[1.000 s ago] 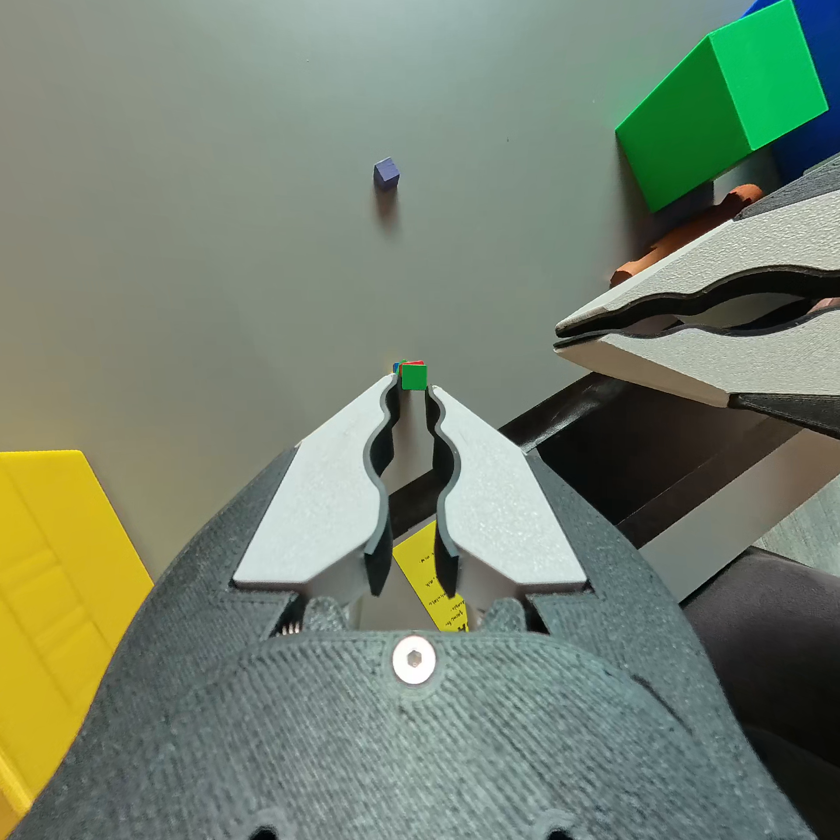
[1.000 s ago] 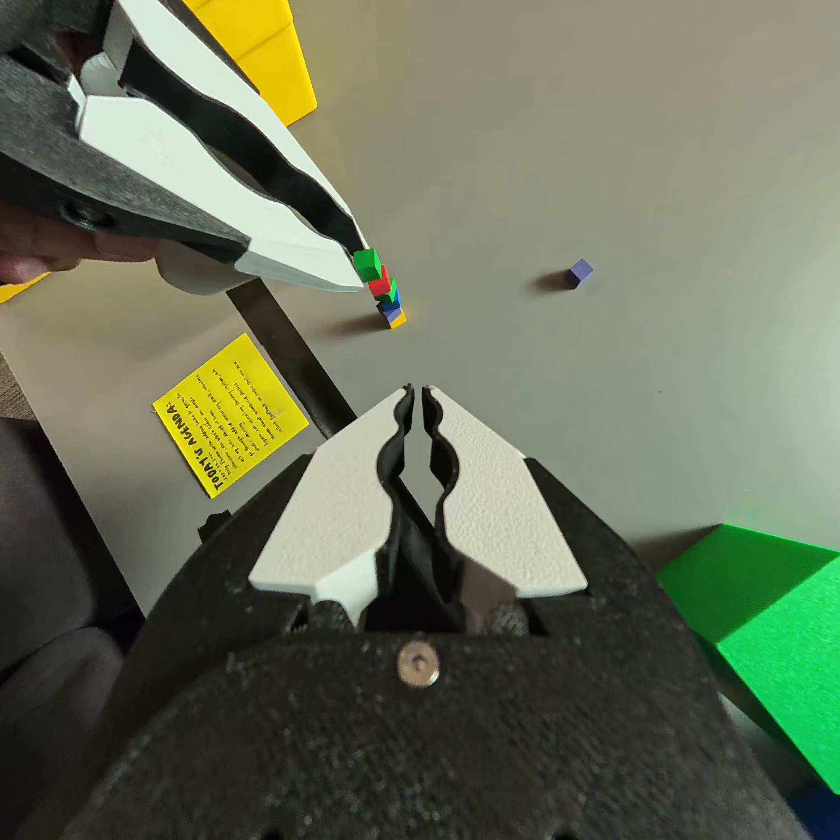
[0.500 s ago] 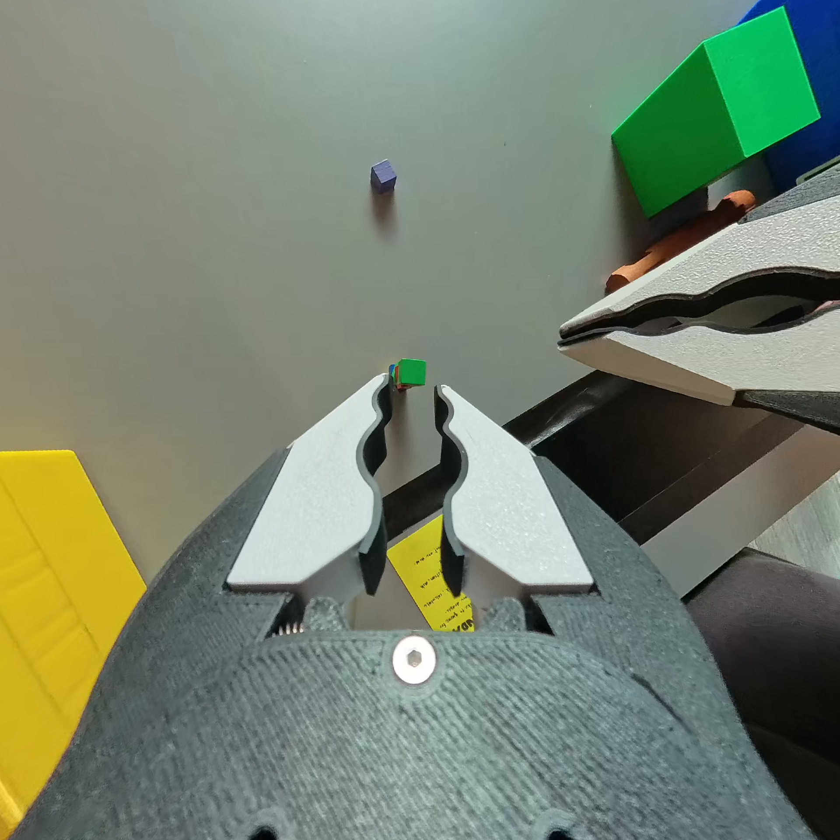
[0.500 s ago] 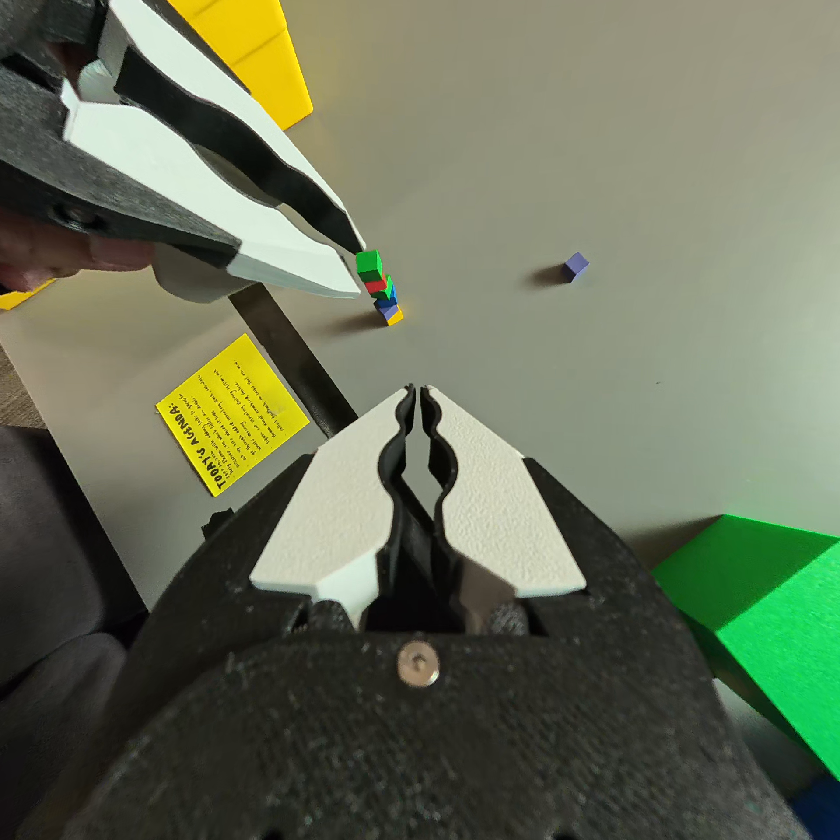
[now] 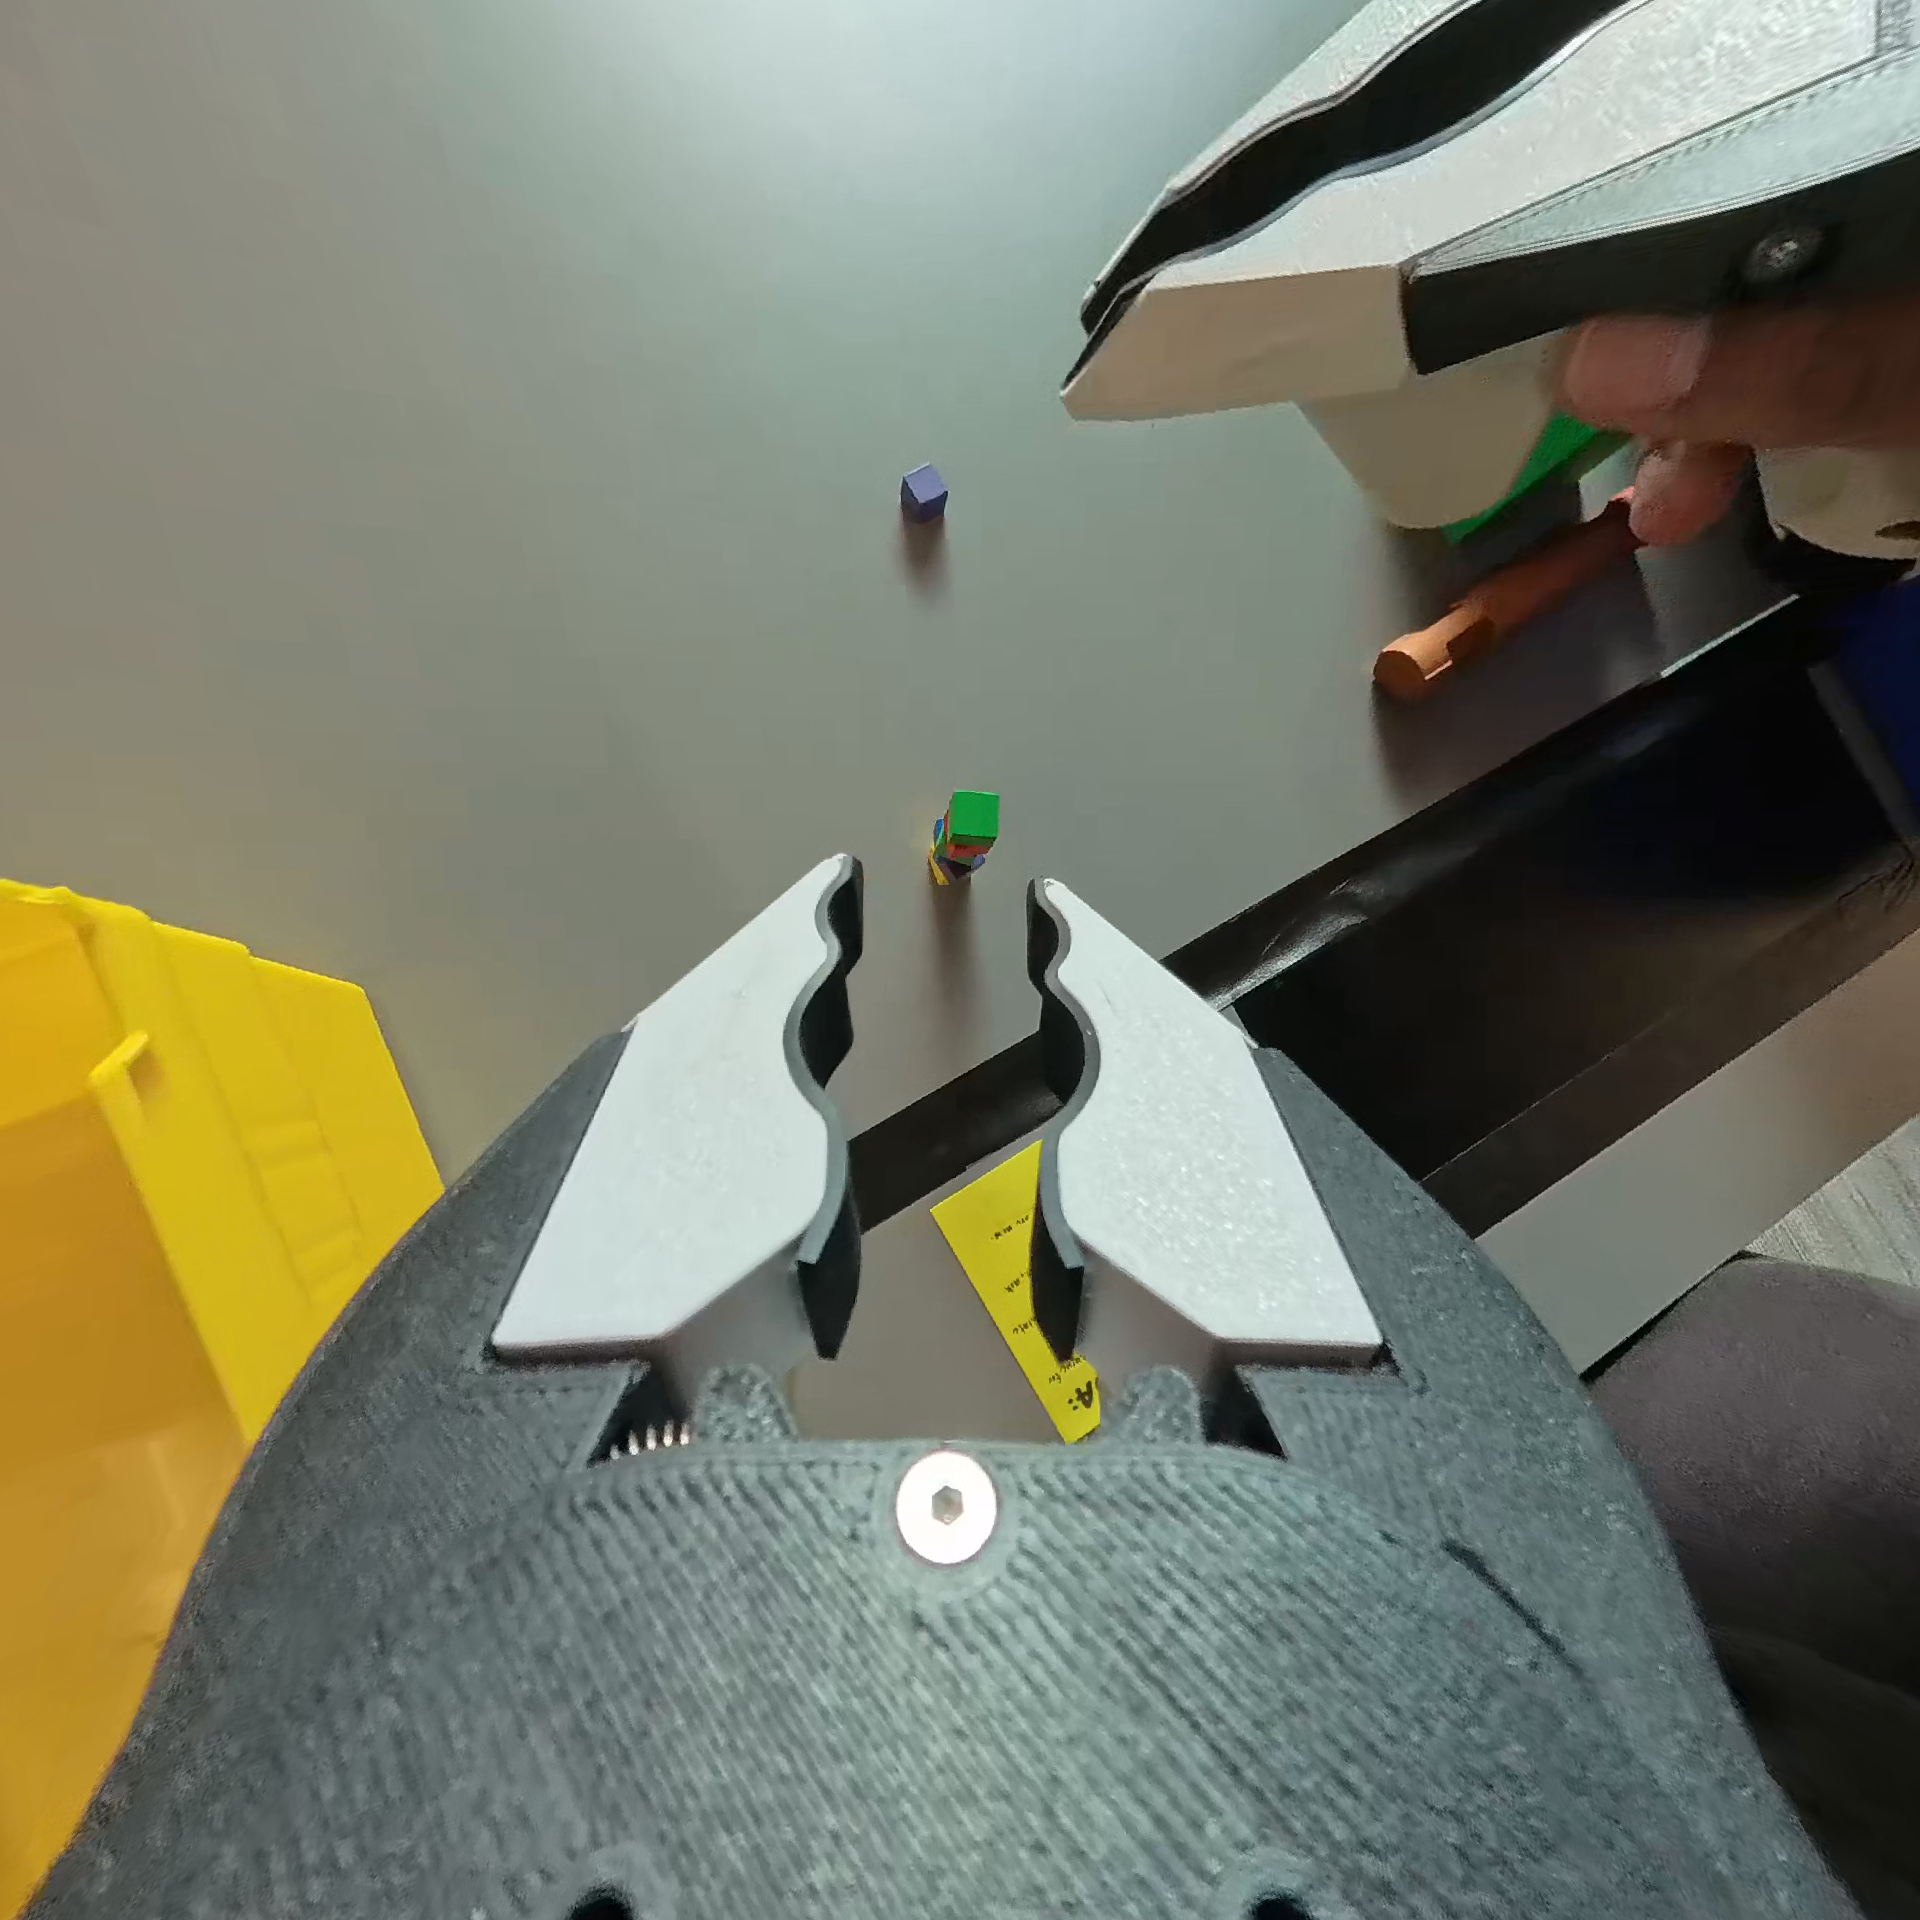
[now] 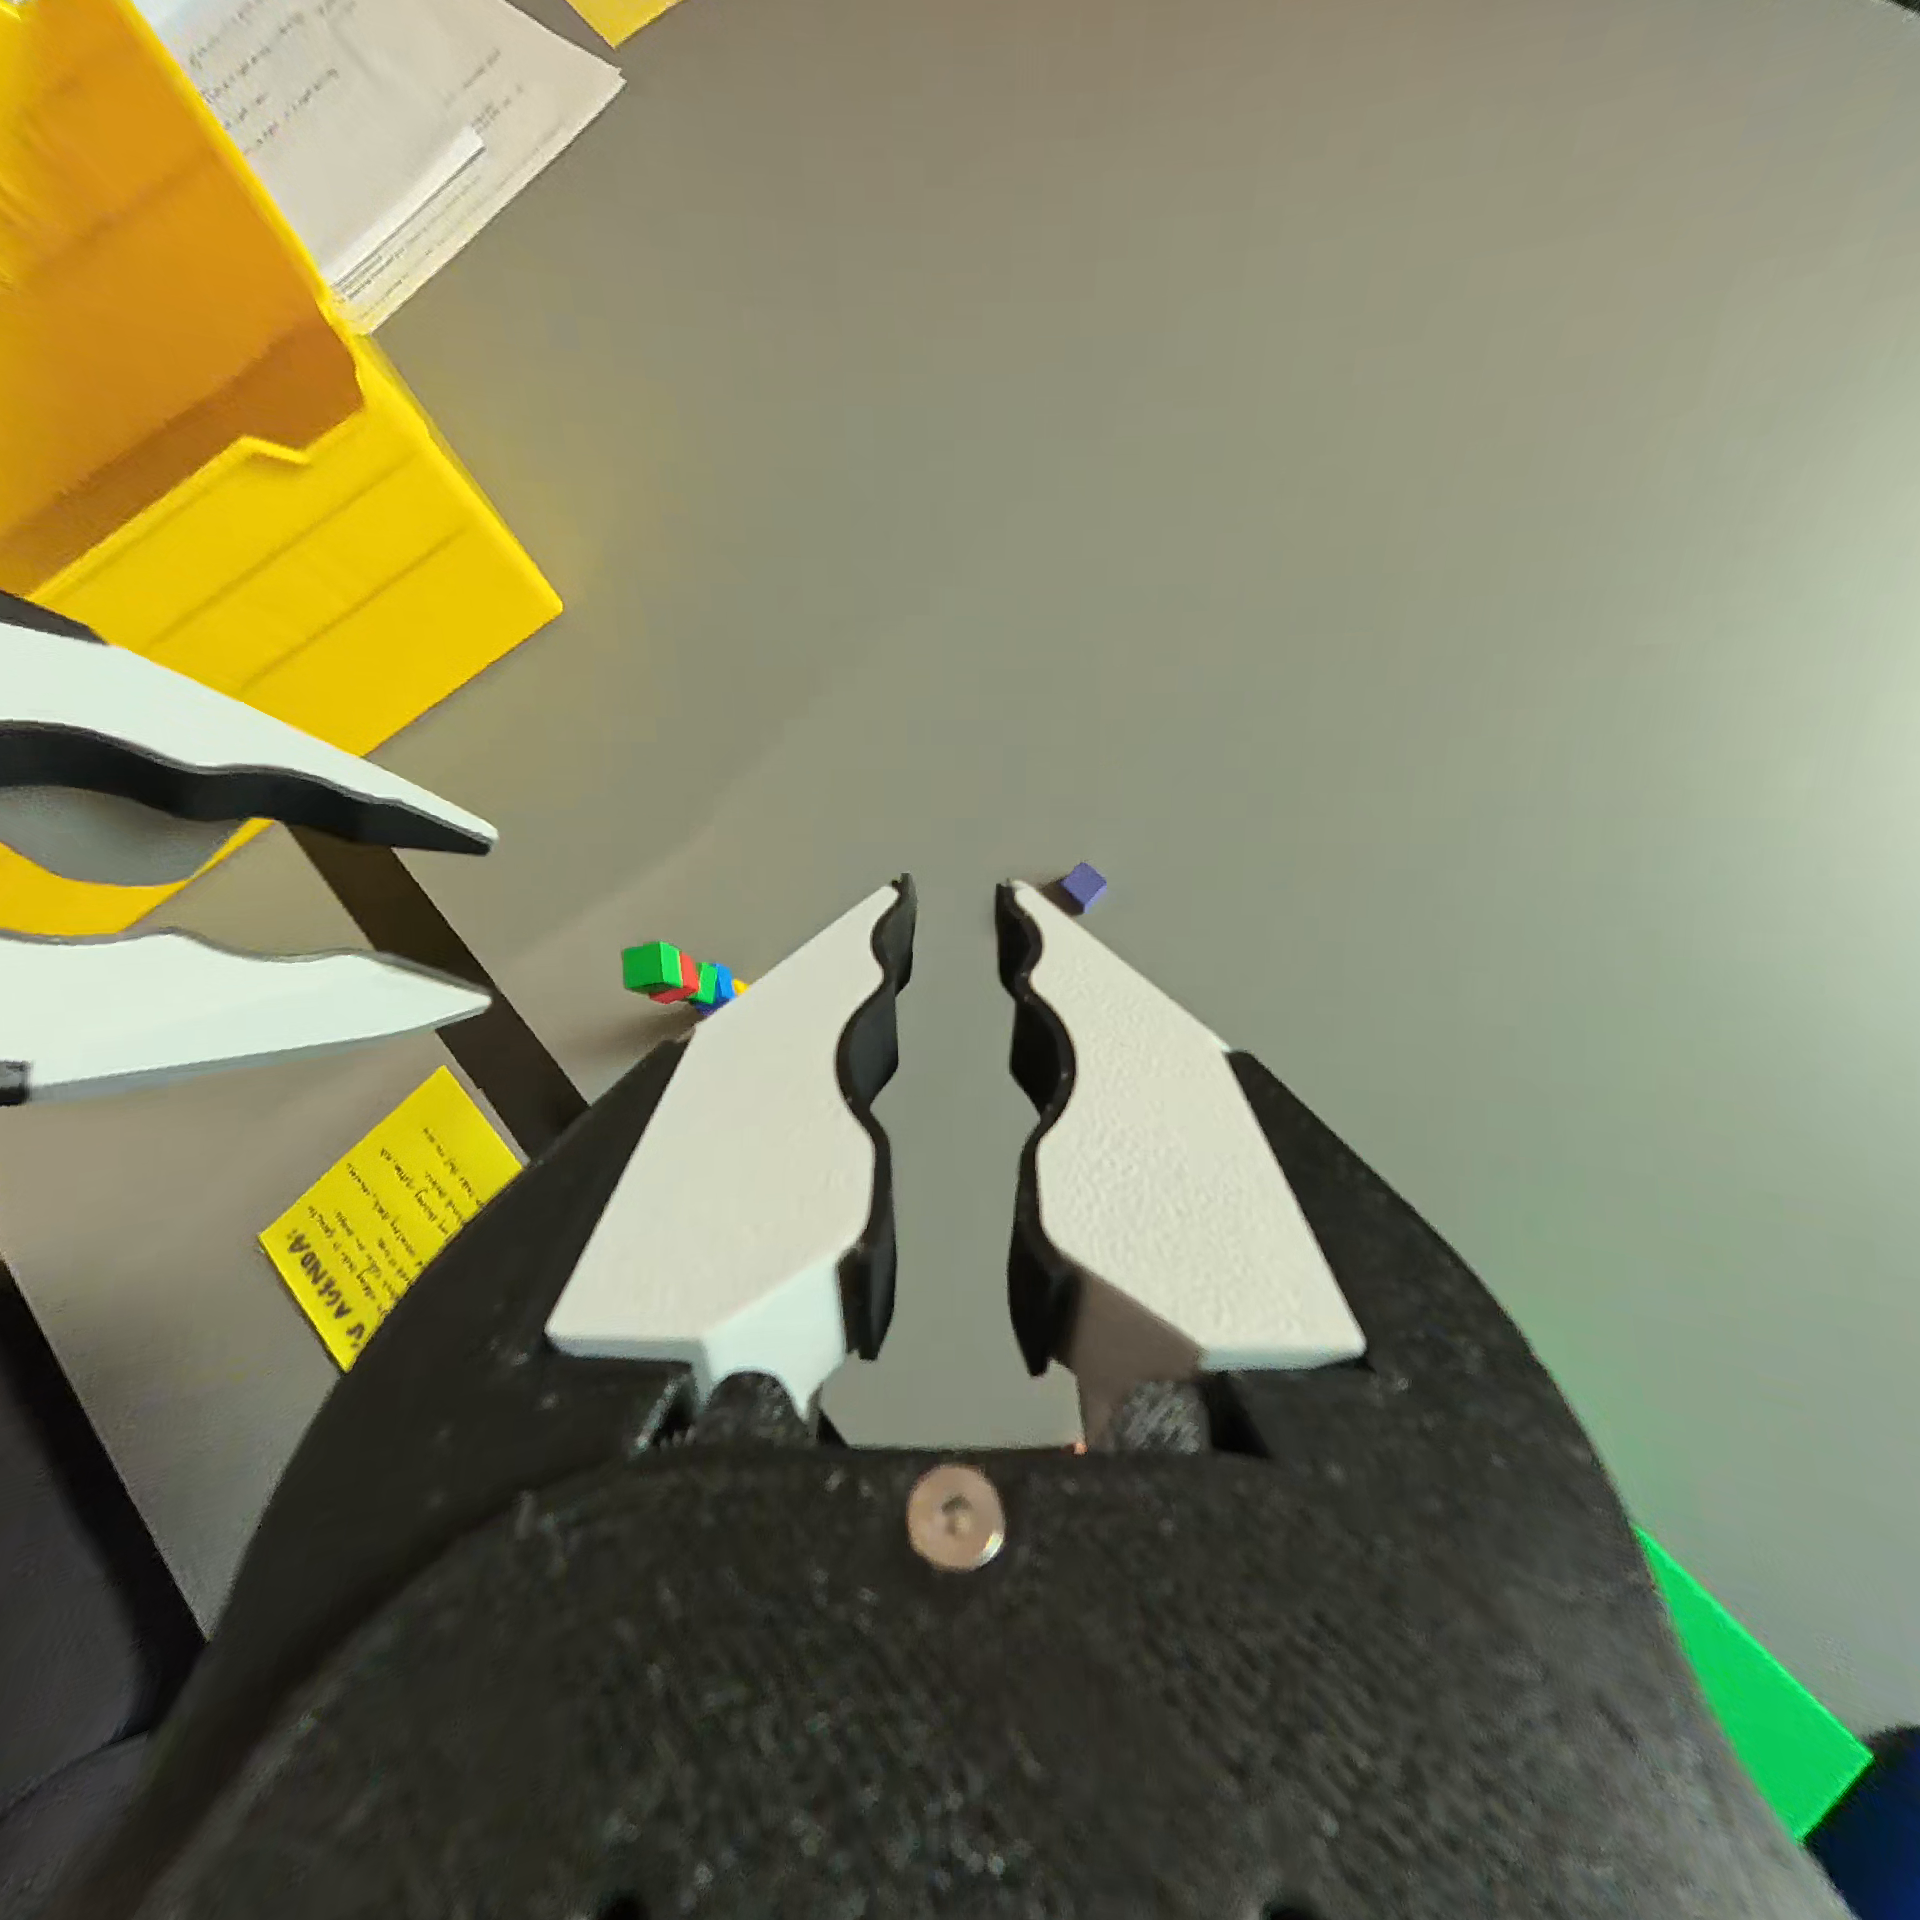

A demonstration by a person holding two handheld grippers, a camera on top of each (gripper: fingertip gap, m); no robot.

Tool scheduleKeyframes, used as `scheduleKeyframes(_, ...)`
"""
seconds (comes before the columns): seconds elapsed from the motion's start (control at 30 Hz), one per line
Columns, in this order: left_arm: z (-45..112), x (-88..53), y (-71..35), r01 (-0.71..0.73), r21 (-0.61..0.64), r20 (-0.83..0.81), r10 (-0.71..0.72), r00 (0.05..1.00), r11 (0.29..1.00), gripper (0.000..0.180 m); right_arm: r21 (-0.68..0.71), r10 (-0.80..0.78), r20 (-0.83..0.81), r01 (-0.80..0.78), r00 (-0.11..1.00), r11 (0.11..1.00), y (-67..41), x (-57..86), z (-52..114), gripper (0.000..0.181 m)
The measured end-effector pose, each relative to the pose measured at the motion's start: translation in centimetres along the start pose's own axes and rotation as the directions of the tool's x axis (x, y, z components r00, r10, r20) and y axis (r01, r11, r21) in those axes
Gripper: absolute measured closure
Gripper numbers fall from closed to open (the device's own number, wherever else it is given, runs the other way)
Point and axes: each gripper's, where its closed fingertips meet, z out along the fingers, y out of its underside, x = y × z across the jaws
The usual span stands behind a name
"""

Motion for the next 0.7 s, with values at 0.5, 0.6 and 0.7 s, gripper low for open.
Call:
scheduleKeyframes(0.5,-1.4,-1.2,1.1,0.028,-0.008,-0.064,-0.028,0.998,1.000,0.151,-0.125,0.063,-0.093,-0.074,0.994,0.989,2.3,3.5,4.5,0.151)
scheduleKeyframes(0.6,-1.8,-0.9,1.5,0.030,-0.011,-0.072,-0.031,0.997,0.999,0.151,-0.159,0.085,-0.087,-0.098,0.993,0.982,2.4,3.6,6.1,0.152)
scheduleKeyframes(0.7,-2.0,-0.6,1.8,0.030,-0.020,-0.089,-0.032,0.996,0.999,0.151,-0.230,0.091,-0.105,-0.113,0.990,0.967,3.6,3.8,7.6,0.154)
